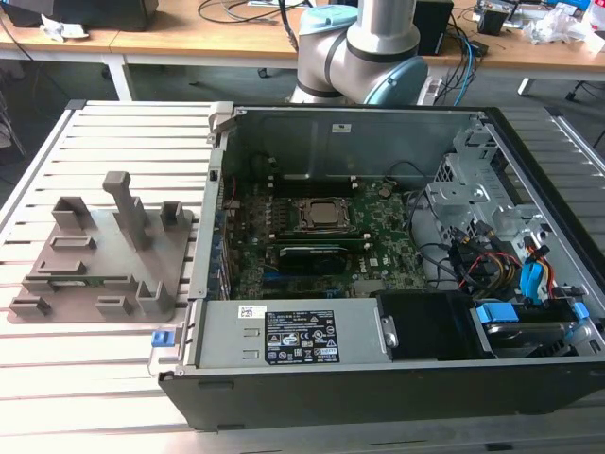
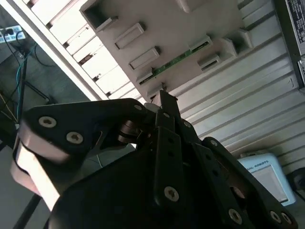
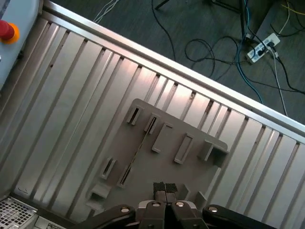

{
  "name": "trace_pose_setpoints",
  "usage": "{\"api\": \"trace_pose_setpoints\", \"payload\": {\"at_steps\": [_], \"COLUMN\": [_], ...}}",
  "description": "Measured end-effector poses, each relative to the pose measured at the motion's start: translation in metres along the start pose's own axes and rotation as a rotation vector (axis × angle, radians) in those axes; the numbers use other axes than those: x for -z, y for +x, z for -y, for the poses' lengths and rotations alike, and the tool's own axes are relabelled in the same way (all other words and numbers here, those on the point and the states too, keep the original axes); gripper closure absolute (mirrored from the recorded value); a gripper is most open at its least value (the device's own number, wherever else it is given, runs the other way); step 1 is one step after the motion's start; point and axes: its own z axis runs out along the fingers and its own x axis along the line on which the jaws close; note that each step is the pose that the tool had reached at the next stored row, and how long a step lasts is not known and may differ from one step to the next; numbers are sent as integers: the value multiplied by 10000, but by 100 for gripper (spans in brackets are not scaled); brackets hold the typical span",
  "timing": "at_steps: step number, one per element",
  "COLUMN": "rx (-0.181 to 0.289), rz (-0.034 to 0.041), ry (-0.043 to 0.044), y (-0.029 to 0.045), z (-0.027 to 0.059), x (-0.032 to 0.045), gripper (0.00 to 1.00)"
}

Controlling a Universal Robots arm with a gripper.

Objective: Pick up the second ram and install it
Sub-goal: 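Pick up the second ram and move it above second insertion slot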

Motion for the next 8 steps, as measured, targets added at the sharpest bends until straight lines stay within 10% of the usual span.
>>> {"api": "trace_pose_setpoints", "payload": {"at_steps": [3,8], "rx": [-81,-1479], "rz": [0,43], "ry": [0,29], "y": [0,0], "z": [0,0], "x": [0,-2], "gripper": [89,89]}}
